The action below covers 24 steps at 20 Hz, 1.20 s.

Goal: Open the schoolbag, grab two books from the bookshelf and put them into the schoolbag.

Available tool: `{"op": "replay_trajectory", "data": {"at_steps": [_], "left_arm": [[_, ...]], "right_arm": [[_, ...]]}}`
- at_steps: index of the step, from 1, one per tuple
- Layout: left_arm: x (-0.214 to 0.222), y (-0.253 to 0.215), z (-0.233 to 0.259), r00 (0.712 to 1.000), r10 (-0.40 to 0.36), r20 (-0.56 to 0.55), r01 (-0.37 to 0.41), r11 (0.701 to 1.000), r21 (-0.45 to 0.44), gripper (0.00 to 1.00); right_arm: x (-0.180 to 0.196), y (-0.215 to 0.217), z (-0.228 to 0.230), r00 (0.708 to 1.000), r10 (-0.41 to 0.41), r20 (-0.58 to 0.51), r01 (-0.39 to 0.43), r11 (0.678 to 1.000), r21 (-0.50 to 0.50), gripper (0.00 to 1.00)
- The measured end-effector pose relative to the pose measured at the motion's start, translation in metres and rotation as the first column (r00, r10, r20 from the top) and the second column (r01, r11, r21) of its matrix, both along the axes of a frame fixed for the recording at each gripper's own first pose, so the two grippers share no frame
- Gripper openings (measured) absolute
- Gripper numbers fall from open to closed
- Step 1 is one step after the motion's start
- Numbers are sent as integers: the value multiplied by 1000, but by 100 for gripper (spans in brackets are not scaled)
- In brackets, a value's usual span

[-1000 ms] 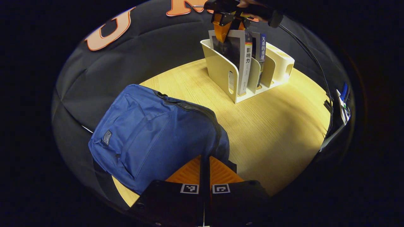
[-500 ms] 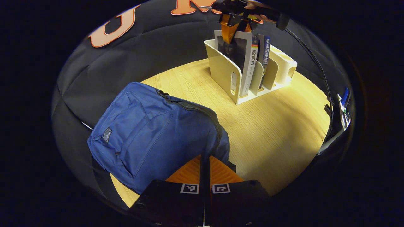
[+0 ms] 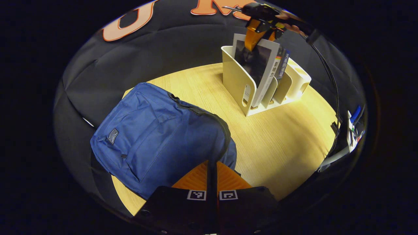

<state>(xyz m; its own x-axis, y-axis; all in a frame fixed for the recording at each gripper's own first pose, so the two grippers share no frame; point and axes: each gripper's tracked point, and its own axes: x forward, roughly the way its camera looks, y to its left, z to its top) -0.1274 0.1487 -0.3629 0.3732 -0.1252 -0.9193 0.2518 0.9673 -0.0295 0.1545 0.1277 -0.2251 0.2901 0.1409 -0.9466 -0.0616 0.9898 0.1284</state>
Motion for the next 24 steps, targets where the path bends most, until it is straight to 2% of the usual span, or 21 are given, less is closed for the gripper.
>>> {"op": "replay_trajectory", "data": {"at_steps": [6,11,19,24], "left_arm": [[26,20,46,995,90,30,-86,990,-109,0],[56,56,88,986,149,81,-136,980,-142,0],[116,103,144,982,133,136,-114,984,-140,0],[142,115,168,985,113,133,-96,987,-126,0]], "right_arm": [[-13,-21,62,994,-14,108,3,995,98,29],[-34,-35,114,978,-33,206,-9,980,200,29],[-65,-51,167,943,-83,322,-31,941,337,29],[-80,-49,192,928,-150,341,-30,883,469,28]]}}
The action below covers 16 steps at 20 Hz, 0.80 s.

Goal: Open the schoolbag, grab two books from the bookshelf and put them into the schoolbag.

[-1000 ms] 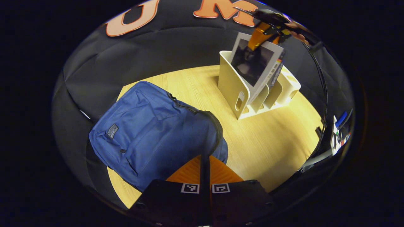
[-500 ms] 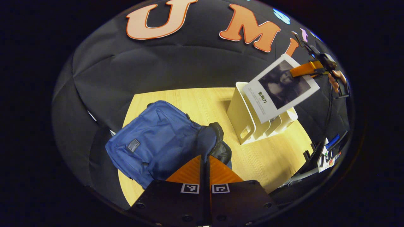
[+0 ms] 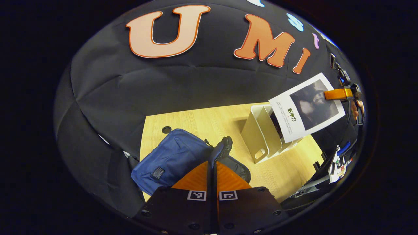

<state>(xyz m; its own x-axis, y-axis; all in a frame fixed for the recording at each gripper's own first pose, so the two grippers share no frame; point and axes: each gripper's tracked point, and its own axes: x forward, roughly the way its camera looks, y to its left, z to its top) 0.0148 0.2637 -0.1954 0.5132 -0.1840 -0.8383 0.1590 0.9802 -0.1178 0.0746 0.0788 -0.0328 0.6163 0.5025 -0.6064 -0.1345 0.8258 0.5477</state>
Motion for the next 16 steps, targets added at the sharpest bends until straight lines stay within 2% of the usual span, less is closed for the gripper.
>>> {"op": "replay_trajectory", "data": {"at_steps": [3,8,13,16], "left_arm": [[16,3,4,1000,11,-2,-11,1000,-2,1],[30,-6,6,1000,22,-14,-22,999,-25,0],[31,-9,4,999,28,-30,-29,999,-33,0],[32,-8,5,999,31,-34,-32,999,-25,0]], "right_arm": [[-15,16,3,1000,27,3,-27,997,72,28],[-41,71,-12,998,60,-22,-55,981,186,28],[-61,126,-56,992,7,-130,30,958,285,27],[-66,151,-96,975,-72,-211,133,948,290,27]]}}
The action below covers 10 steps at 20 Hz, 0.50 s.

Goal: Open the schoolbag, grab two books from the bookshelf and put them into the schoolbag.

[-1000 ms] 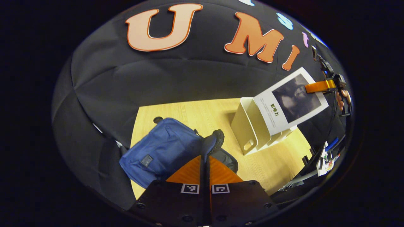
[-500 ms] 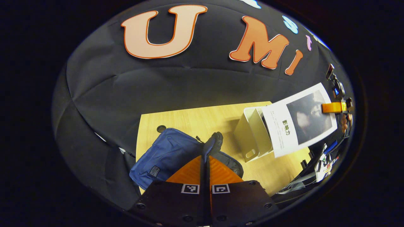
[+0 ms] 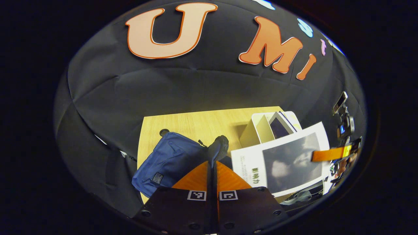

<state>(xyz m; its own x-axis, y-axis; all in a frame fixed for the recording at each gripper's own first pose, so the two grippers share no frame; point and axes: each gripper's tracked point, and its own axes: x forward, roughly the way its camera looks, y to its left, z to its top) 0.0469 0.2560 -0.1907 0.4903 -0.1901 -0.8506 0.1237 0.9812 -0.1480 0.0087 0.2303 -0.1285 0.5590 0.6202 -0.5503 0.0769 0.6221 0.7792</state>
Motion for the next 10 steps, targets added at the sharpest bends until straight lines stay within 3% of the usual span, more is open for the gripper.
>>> {"op": "replay_trajectory", "data": {"at_steps": [5,10], "left_arm": [[-2,-9,-3,1000,-3,-14,2,1000,-27,1],[-5,-14,-1,1000,-15,-11,15,999,-37,1]], "right_arm": [[1,44,-49,993,-82,-88,84,996,18,27],[13,88,-80,983,-143,-111,146,989,13,28]]}}
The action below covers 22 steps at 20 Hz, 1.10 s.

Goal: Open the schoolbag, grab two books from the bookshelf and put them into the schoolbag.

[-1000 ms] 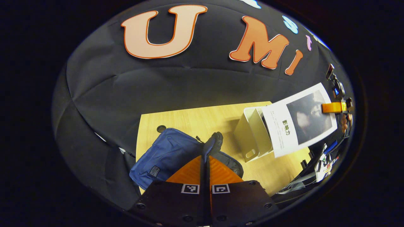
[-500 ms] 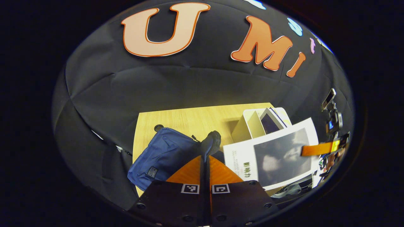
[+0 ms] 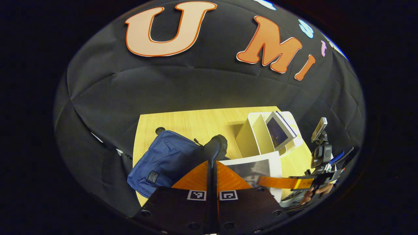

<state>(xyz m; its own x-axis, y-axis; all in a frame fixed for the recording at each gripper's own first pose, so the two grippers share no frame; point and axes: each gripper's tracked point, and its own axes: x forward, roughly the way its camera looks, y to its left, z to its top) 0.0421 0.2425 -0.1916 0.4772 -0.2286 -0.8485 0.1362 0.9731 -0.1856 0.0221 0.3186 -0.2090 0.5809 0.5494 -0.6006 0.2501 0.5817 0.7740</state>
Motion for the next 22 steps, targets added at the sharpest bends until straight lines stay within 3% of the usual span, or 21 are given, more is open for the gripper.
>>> {"op": "replay_trajectory", "data": {"at_steps": [6,10,16,20,22], "left_arm": [[-4,-11,-3,999,-44,-7,44,999,-23,1],[-14,-20,-6,995,-96,-5,96,995,-37,0],[-27,-32,-15,993,-114,-24,112,990,-86,1],[-24,-30,-19,997,-71,-30,67,992,-111,0],[-21,-23,-15,999,-41,-19,39,993,-111,1]], "right_arm": [[9,46,-34,999,-41,-20,41,999,3,28],[17,70,-61,998,-42,-54,45,997,57,28],[36,98,-87,998,-30,-49,33,997,70,30],[29,107,-96,992,28,-127,-17,996,86,44],[25,94,-86,991,44,-124,-38,998,56,63]]}}
